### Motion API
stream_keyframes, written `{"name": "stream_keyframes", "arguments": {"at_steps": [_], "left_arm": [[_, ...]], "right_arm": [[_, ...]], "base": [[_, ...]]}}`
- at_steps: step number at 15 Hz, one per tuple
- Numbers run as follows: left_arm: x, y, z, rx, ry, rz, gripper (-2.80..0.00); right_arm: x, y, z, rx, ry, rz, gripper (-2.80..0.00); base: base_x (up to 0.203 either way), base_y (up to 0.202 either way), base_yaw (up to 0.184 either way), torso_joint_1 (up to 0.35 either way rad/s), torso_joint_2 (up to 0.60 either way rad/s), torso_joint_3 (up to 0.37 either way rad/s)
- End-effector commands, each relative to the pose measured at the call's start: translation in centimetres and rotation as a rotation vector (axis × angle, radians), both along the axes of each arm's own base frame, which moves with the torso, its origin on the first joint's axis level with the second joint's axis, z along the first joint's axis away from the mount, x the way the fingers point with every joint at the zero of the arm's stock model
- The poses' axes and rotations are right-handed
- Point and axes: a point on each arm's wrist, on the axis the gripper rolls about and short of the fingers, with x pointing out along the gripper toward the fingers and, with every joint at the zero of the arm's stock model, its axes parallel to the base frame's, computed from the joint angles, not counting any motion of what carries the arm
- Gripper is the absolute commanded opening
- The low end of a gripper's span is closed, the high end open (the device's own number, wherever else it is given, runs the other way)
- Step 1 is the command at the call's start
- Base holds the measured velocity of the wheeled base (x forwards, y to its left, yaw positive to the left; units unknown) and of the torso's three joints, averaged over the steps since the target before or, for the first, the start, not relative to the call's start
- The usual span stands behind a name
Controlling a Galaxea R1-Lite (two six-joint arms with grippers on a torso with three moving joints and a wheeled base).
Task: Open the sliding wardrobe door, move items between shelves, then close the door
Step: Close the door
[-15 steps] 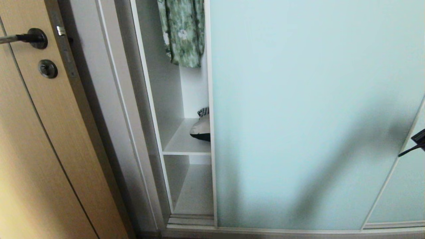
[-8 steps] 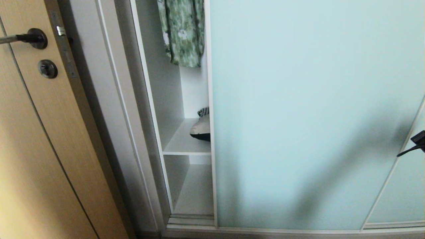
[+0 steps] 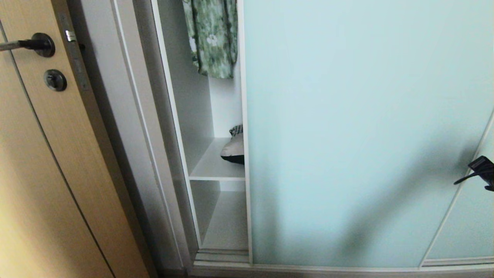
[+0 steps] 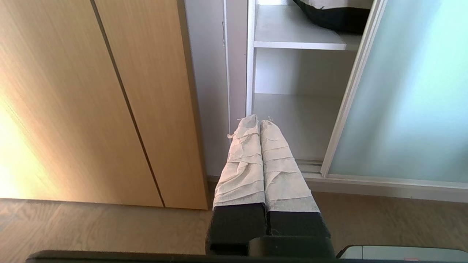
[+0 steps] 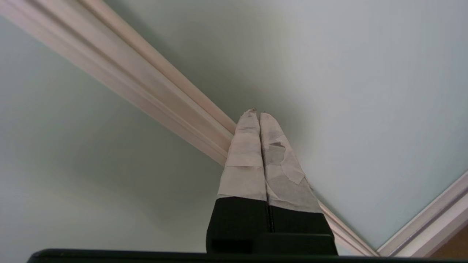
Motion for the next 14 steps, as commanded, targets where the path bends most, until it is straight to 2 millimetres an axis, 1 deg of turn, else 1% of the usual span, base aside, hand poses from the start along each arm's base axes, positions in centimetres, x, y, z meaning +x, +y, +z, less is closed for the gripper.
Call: {"name": "stream_keyframes", "arguments": {"at_steps": [1,4,7,10,14], "left_arm": [[0.0,0.0,0.0,-0.001,0.001,0.000,-2.80],[0.0,0.0,0.0,-0.001,0.001,0.000,-2.80],[0.0,0.0,0.0,0.000,0.001,0.000,-2.80],[0.0,0.0,0.0,-0.002,0.003,0.000,-2.80],[0.0,0.0,0.0,0.000,0.003,0.000,-2.80]], "right_arm": [[0.2,0.3,-0.4,0.009,0.004,0.008,-2.80],[0.4,0.7,0.4,0.001,-0.008,0.018,-2.80],[1.1,2.1,1.0,-0.003,-0.012,0.034,-2.80],[0.6,3.1,1.2,0.013,0.013,0.042,-2.80],[-0.7,4.7,2.6,0.033,0.042,0.060,-2.80]], "base": [[0.000,0.000,0.000,0.000,0.00,0.000],[0.000,0.000,0.000,0.000,0.00,0.000],[0.000,0.000,0.000,0.000,0.00,0.000],[0.000,0.000,0.000,0.000,0.00,0.000],[0.000,0.000,0.000,0.000,0.00,0.000]]}}
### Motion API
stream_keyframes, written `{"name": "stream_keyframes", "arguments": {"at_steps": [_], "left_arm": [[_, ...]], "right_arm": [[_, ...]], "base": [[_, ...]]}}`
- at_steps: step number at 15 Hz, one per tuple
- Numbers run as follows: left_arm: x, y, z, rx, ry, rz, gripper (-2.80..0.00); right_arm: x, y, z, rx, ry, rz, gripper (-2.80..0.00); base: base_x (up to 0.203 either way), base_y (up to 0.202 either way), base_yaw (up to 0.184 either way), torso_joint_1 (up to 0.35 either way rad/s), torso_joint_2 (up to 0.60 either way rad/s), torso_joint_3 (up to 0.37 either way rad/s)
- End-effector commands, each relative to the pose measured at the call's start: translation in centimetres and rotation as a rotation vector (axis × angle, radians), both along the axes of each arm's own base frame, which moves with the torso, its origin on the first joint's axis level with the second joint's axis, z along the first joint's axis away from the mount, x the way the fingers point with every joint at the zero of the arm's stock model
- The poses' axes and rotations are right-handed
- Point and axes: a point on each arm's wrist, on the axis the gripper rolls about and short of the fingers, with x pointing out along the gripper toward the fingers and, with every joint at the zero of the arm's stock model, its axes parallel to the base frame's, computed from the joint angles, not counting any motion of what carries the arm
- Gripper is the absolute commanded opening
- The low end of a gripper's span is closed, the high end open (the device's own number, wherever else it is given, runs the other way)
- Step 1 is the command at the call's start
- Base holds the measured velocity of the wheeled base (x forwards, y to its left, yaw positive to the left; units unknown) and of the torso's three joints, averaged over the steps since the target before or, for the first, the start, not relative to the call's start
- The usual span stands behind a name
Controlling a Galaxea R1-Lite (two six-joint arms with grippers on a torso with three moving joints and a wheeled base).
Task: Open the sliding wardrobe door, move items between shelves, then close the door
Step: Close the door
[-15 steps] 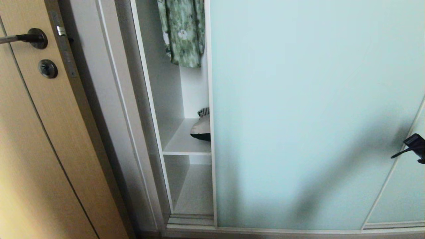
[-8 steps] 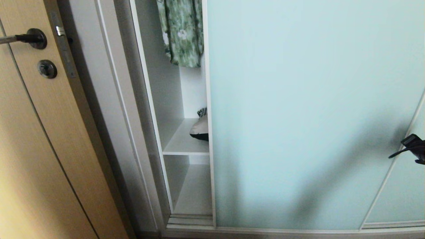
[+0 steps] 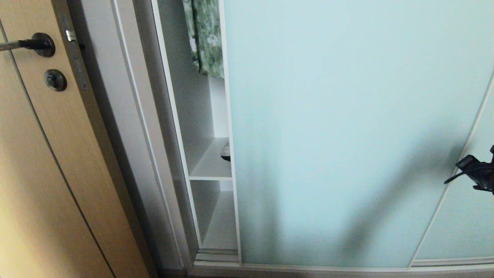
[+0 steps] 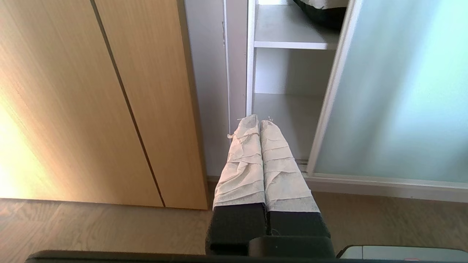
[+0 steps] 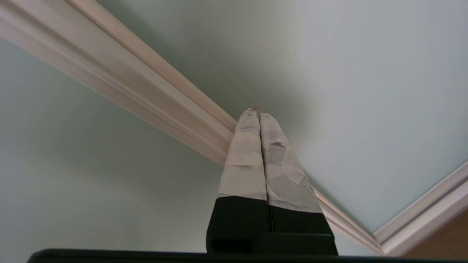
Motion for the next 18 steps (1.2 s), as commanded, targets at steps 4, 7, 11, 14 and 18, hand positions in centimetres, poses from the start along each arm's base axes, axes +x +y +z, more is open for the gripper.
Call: {"name": "stream_keyframes", "arguments": {"at_steps": [4,7,11,14,18], "left_arm": [[0.0,0.0,0.0,0.000,0.003,0.000,-2.80],[0.0,0.0,0.0,0.000,0.003,0.000,-2.80],[0.0,0.0,0.0,0.000,0.003,0.000,-2.80],[0.0,0.0,0.0,0.000,0.002,-0.001,-2.80],[0.0,0.0,0.0,0.000,0.003,0.000,-2.80]], "right_arm": [[-1.5,3.0,2.3,0.011,0.014,0.032,-2.80],[-1.6,4.3,3.2,0.003,-0.001,0.053,-2.80],[-1.7,7.1,3.3,0.013,0.015,0.101,-2.80],[-1.6,8.4,3.0,0.012,0.013,0.122,-2.80],[-1.7,9.7,3.9,0.011,0.005,0.150,-2.80]], "base": [[0.000,0.000,0.000,0.000,0.00,0.000],[0.000,0.000,0.000,0.000,0.00,0.000],[0.000,0.000,0.000,0.000,0.00,0.000],[0.000,0.000,0.000,0.000,0.00,0.000],[0.000,0.000,0.000,0.000,0.00,0.000]]}}
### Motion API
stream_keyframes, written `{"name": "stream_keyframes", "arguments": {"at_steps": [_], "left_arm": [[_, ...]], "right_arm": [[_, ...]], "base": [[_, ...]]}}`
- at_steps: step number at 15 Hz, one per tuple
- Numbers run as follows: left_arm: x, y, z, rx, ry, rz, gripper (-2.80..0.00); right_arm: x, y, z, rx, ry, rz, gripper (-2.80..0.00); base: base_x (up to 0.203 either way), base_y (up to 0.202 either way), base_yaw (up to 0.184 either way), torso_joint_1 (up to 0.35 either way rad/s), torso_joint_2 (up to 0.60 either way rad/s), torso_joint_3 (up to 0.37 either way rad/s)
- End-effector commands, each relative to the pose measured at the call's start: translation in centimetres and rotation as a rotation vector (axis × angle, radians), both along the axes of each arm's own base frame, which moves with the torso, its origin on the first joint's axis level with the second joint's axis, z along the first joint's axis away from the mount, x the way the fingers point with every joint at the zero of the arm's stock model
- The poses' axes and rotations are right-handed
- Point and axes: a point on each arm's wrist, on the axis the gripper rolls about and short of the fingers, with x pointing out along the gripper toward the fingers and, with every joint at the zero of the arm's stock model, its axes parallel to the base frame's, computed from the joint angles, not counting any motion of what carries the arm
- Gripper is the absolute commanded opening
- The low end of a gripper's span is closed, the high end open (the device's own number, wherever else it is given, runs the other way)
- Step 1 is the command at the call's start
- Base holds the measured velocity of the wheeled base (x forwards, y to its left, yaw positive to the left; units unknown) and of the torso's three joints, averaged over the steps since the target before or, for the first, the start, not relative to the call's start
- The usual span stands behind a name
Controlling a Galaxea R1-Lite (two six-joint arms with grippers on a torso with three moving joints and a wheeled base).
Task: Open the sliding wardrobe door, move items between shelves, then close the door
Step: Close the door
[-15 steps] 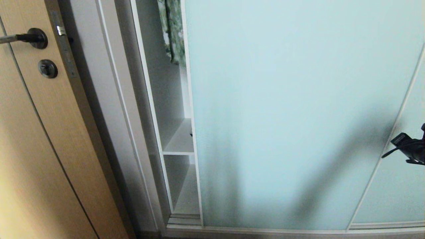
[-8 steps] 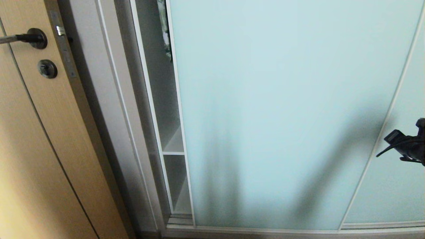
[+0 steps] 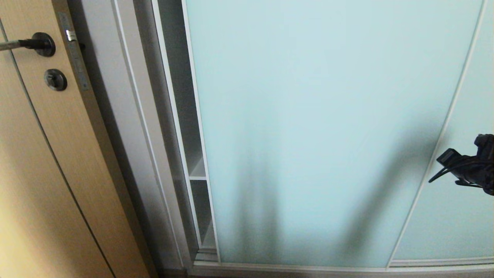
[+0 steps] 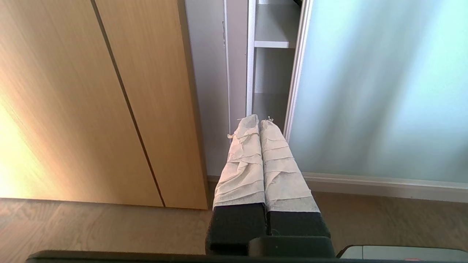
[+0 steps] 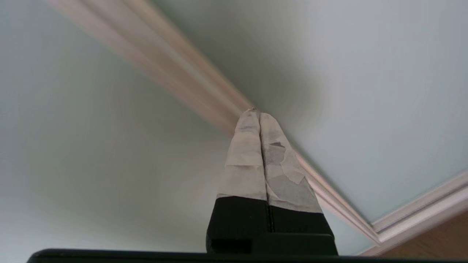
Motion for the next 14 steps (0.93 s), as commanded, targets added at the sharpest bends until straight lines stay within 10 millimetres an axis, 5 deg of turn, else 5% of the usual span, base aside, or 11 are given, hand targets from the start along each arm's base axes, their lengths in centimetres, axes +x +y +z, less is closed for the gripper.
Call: {"name": "stream_keyframes", "arguments": {"at_steps": [1,6,14], "left_arm": [[0.0,0.0,0.0,0.000,0.003,0.000,-2.80],[0.0,0.0,0.0,0.000,0.002,0.000,-2.80],[0.0,0.0,0.0,0.000,0.003,0.000,-2.80]], "right_arm": [[0.2,1.7,0.8,-0.005,-0.012,0.033,-2.80],[0.2,4.3,0.7,0.006,0.010,0.082,-2.80],[-0.2,4.3,1.2,-0.001,-0.005,0.077,-2.80]], "base": [[0.000,0.000,0.000,0.000,0.00,0.000],[0.000,0.000,0.000,0.000,0.00,0.000],[0.000,0.000,0.000,0.000,0.00,0.000]]}}
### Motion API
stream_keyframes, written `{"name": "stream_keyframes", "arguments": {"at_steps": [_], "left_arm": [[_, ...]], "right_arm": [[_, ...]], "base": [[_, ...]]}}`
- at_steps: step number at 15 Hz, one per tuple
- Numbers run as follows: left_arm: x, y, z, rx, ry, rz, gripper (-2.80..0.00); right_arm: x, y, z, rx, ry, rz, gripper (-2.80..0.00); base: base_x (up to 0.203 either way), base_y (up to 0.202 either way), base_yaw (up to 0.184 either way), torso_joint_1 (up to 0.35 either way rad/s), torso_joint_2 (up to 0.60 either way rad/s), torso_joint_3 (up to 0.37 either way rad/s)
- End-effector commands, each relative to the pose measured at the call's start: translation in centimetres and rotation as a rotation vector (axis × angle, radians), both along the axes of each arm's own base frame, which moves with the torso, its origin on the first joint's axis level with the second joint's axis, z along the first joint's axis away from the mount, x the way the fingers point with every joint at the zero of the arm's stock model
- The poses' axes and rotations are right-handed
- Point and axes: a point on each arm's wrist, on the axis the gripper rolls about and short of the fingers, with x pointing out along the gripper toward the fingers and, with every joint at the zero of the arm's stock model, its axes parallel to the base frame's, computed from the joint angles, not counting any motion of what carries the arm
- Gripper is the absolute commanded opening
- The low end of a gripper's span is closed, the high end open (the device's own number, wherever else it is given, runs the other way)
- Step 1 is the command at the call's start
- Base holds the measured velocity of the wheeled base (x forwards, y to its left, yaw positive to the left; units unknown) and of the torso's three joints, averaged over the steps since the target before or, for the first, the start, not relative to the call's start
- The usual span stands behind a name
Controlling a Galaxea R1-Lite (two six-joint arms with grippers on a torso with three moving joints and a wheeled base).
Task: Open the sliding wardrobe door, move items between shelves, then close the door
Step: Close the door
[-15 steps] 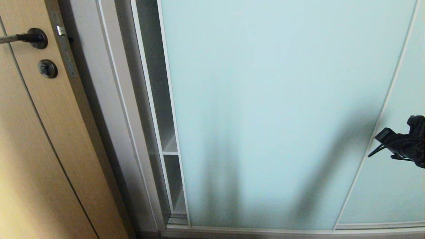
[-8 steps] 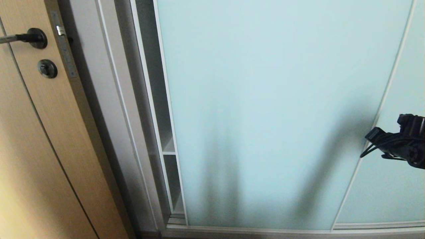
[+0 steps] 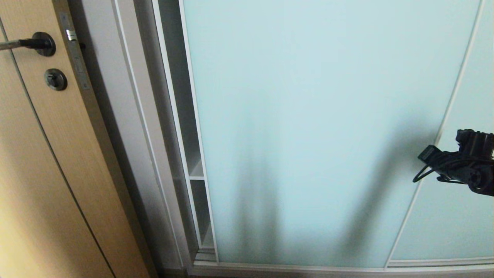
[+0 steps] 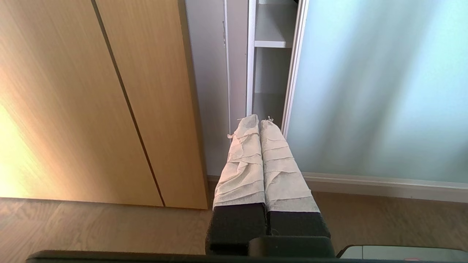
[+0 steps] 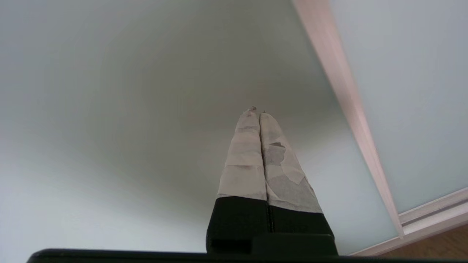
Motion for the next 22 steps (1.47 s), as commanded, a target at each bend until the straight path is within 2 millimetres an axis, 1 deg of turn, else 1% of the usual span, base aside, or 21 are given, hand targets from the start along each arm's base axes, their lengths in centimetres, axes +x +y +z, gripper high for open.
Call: {"name": "stream_keyframes", "arguments": {"at_steps": [1,2,3,5,6,7,9,11,13,15,19,22], "left_arm": [[0.0,0.0,0.0,0.001,0.003,0.001,-2.80],[0.0,0.0,0.0,0.000,0.001,0.000,-2.80],[0.0,0.0,0.0,-0.001,0.003,0.001,-2.80],[0.0,0.0,0.0,0.001,0.003,0.001,-2.80],[0.0,0.0,0.0,0.001,0.003,0.001,-2.80],[0.0,0.0,0.0,0.001,0.002,0.001,-2.80],[0.0,0.0,0.0,0.000,0.003,0.000,-2.80],[0.0,0.0,0.0,0.001,0.001,0.001,-2.80],[0.0,0.0,0.0,0.001,0.002,0.001,-2.80],[0.0,0.0,0.0,0.001,0.003,0.001,-2.80],[0.0,0.0,0.0,0.000,0.002,0.001,-2.80],[0.0,0.0,0.0,0.001,0.003,0.000,-2.80]], "right_arm": [[-0.6,-0.8,0.4,0.000,-0.007,-0.020,-2.80],[-0.8,-1.3,0.6,-0.002,-0.011,-0.031,-2.80],[-1.6,-2.8,0.9,-0.006,-0.020,-0.067,-2.80],[-2.4,-4.8,1.5,-0.024,-0.037,-0.111,-2.80],[-2.4,-5.6,1.8,-0.035,-0.049,-0.122,-2.80],[-2.2,-6.0,1.5,-0.037,-0.045,-0.126,-2.80],[-1.1,-6.6,-0.5,-0.030,-0.022,-0.130,-2.80],[0.1,-6.4,-1.8,-0.025,-0.013,-0.117,-2.80],[1.6,-5.8,-2.2,-0.031,-0.033,-0.095,-2.80],[2.7,-5.3,-2.5,-0.034,-0.045,-0.077,-2.80],[3.6,-3.7,-2.8,-0.028,-0.045,-0.042,-2.80],[3.7,-3.4,-2.7,-0.029,-0.048,-0.034,-2.80]], "base": [[0.000,0.000,0.000,0.000,0.00,0.000],[0.000,0.000,0.000,0.000,0.00,0.000],[0.000,0.000,0.000,0.000,0.00,0.000],[0.000,0.000,0.000,0.000,0.00,0.000],[0.000,0.000,0.000,0.000,0.00,0.000],[0.000,0.000,0.000,0.000,0.00,0.000],[0.000,0.000,0.000,0.000,0.00,0.000],[0.000,0.000,0.000,0.000,0.00,0.000],[0.000,0.000,0.000,0.000,0.00,0.000],[0.000,0.000,0.000,0.000,0.00,0.000],[0.000,0.000,0.000,0.000,0.00,0.000],[0.000,0.000,0.000,0.000,0.00,0.000]]}}
